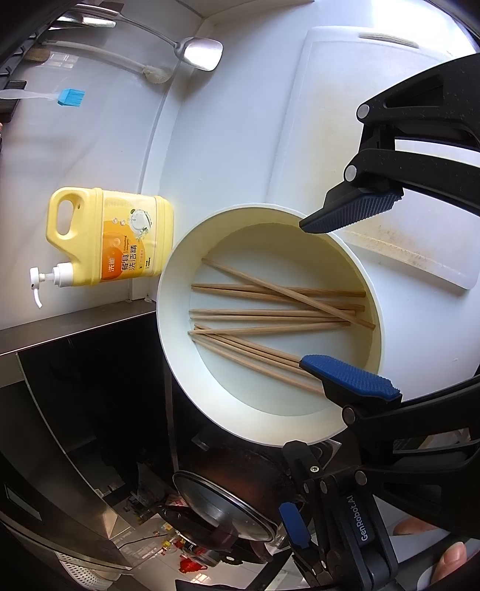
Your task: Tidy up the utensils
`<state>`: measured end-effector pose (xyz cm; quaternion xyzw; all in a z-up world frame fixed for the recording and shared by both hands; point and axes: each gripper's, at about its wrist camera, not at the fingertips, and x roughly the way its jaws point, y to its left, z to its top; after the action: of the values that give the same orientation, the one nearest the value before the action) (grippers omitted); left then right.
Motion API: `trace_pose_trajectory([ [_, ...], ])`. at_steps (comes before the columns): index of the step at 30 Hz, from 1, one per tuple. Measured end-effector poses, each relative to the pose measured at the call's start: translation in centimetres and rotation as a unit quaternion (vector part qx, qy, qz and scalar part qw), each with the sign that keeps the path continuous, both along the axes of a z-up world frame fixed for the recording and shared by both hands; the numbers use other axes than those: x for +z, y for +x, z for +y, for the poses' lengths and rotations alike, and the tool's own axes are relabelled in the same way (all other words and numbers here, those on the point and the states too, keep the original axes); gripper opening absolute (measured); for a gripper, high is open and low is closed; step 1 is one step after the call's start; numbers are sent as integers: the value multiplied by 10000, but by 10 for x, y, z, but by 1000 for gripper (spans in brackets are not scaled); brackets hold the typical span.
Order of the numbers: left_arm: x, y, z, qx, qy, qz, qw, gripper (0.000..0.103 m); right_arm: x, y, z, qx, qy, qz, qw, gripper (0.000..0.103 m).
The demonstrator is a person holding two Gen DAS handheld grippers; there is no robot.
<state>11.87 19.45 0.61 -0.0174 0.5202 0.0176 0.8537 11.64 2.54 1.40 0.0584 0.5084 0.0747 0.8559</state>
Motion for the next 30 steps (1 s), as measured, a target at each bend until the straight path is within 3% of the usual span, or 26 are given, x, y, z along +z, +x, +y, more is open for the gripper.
trace_pose_trajectory([
  [30,-1,0,1,-55,-1,-46,10000,97,-2,-1,7,-22,14,22,10000,65],
])
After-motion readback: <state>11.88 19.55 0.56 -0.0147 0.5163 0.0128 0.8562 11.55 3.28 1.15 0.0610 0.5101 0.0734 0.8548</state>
